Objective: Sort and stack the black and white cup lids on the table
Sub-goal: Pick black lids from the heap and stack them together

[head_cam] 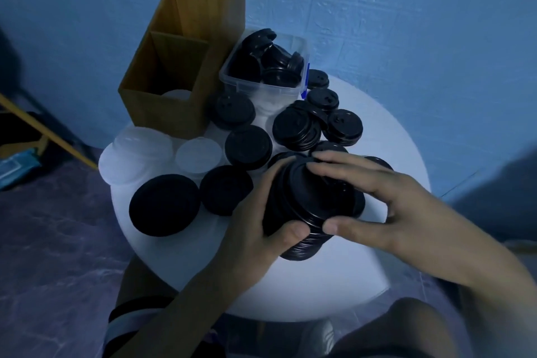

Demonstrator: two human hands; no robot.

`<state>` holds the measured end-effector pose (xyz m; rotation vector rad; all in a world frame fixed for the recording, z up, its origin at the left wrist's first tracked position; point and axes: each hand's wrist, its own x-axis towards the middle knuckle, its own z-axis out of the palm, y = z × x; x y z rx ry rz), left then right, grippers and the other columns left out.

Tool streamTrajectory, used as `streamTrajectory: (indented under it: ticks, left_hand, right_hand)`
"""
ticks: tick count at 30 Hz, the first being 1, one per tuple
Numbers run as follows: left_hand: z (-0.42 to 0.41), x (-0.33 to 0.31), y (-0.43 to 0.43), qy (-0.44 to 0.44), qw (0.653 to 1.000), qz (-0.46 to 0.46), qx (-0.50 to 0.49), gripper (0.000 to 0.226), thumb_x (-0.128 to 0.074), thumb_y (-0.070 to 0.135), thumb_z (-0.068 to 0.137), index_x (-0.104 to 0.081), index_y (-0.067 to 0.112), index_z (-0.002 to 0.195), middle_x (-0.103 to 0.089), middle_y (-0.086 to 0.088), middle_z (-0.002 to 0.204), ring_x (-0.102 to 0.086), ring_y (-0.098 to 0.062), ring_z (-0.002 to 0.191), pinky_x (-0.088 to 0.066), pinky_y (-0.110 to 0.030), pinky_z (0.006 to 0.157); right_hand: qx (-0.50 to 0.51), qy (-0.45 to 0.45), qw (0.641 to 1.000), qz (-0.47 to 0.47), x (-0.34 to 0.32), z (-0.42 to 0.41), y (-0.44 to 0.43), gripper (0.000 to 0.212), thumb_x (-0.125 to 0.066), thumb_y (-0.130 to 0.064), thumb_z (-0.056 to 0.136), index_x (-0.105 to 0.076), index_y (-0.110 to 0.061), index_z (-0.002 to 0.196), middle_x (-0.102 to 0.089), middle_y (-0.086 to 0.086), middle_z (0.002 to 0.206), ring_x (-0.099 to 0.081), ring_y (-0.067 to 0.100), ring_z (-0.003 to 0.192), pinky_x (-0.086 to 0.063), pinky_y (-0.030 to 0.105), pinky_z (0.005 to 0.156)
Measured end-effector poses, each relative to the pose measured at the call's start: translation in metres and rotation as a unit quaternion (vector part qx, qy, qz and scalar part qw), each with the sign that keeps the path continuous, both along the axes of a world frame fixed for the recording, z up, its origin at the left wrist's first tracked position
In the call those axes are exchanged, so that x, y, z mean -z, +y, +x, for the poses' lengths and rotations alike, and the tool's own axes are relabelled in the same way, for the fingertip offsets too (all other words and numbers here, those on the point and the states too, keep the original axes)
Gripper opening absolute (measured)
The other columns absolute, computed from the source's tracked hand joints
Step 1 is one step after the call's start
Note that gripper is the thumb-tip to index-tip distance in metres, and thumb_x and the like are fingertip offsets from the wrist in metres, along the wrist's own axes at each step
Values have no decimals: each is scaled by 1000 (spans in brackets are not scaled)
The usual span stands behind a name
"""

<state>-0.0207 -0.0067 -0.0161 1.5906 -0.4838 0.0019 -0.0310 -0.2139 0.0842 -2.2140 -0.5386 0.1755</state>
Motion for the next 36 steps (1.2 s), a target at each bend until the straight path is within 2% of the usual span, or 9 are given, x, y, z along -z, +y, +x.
streamTrajectory:
  ticks: [3,7,10,17,20,24,28,32,36]
  left_hand:
    - [-2,-2,1,4,1000,17,16,98,-68,69,82,-30,20,157,-49,6,153,-46,-19,144,-41,-42,115]
    - [-6,-4,1,0,999,32,25,89,-77,36,79,-31,31,155,-51,8,151,-47,-18,143,-42,-41,115]
    - [-14,-1,4,2,999,34,37,94,-81,35,76,-31,33,155,-51,8,151,-47,-18,142,-42,-40,114]
    - [-26,-2,7,0,999,30,33,91,-83,31,75,-36,33,153,-55,1,147,-52,-24,139,-45,-50,110]
    - [-26,-5,8,1,999,35,33,91,-85,32,76,-36,43,151,-55,6,147,-51,-21,139,-44,-45,112]
    - [-27,-8,10,1,998,55,31,87,-84,30,77,-37,46,149,-55,12,146,-51,-14,138,-43,-25,108]
    - [-27,-11,13,4,997,65,43,86,-85,28,79,-38,39,150,-56,10,145,-51,-15,138,-44,-35,111]
    - [-27,-14,13,10,997,68,43,86,-85,20,79,-40,37,149,-57,9,144,-52,-16,137,-44,-42,111]
    - [-27,-15,13,2,997,61,44,89,-89,17,78,-39,50,145,-56,16,143,-51,-10,137,-43,-22,108]
  right_hand:
    - [-14,3,999,-39,-3,-2,1,63,-81,-30,83,-56,-50,138,-37,-41,149,-34,-20,136,-26,-2,103]
    - [-18,-1,998,-53,-4,-6,-2,65,-82,-27,85,-55,-50,139,-35,-39,151,-34,-16,139,-26,2,108]
    - [-31,-1,998,-60,-5,-12,-3,66,-84,-30,83,-56,-51,139,-36,-38,152,-38,-13,139,-27,5,110]
    - [26,-78,992,-96,-2,-26,16,62,-69,-69,71,-58,-52,130,-46,-37,143,-47,-13,130,-36,9,103]
    - [40,-82,990,-107,1,-32,20,66,-61,-77,68,-47,-61,131,-35,-43,149,-39,-22,131,-32,3,102]
    - [29,-59,995,-73,2,-32,18,66,-64,-70,70,-45,-60,133,-37,-45,146,-40,-16,134,-37,11,101]
    - [-11,-26,999,-41,2,-27,13,60,-77,-54,76,-53,-54,131,-42,-33,150,-41,-5,141,-37,25,111]
    - [-40,-14,998,-41,-1,-23,8,60,-81,-42,78,-54,-50,132,-42,-30,151,-41,-2,142,-34,14,111]
    - [-51,-16,997,-61,-3,-22,7,67,-82,-40,81,-52,-48,141,-41,-32,151,-37,-7,142,-28,8,111]
